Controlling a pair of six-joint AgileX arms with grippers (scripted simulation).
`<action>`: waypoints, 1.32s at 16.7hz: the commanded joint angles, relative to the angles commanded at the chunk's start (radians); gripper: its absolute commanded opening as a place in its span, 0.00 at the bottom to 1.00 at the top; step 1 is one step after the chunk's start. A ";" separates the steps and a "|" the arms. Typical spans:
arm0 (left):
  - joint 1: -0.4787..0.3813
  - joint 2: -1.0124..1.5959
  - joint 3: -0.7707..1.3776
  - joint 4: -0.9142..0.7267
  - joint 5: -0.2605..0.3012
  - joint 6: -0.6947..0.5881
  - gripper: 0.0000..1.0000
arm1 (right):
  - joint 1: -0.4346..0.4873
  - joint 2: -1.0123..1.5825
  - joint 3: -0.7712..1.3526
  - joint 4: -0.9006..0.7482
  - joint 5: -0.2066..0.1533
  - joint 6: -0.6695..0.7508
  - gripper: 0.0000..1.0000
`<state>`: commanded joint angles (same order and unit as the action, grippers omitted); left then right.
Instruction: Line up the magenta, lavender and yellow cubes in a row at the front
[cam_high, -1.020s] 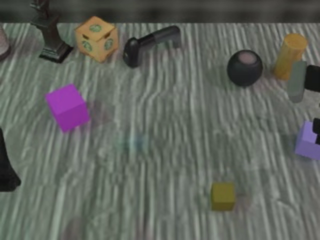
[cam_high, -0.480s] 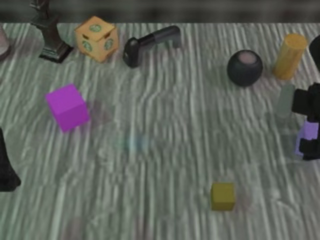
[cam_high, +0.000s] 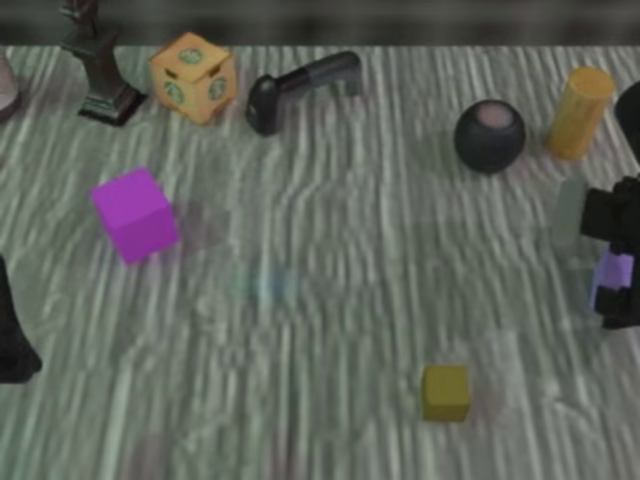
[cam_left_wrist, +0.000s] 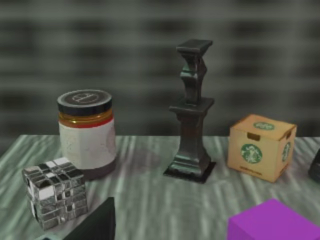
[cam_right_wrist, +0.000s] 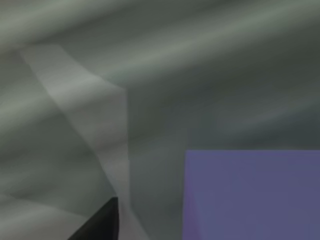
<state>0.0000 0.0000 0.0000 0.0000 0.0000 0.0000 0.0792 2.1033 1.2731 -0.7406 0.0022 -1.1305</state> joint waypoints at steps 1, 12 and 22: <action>0.000 0.000 0.000 0.000 0.000 0.000 1.00 | 0.000 0.000 0.000 0.000 0.000 0.000 0.85; 0.000 0.000 0.000 0.000 0.000 0.000 1.00 | 0.000 0.000 0.000 0.000 0.000 0.000 0.02; 0.000 0.000 0.000 0.000 0.000 0.000 1.00 | 0.003 -0.031 0.005 -0.033 -0.006 0.015 0.00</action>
<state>0.0000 0.0000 0.0000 0.0000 0.0000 0.0000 0.0821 2.0721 1.2783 -0.7737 -0.0035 -1.1160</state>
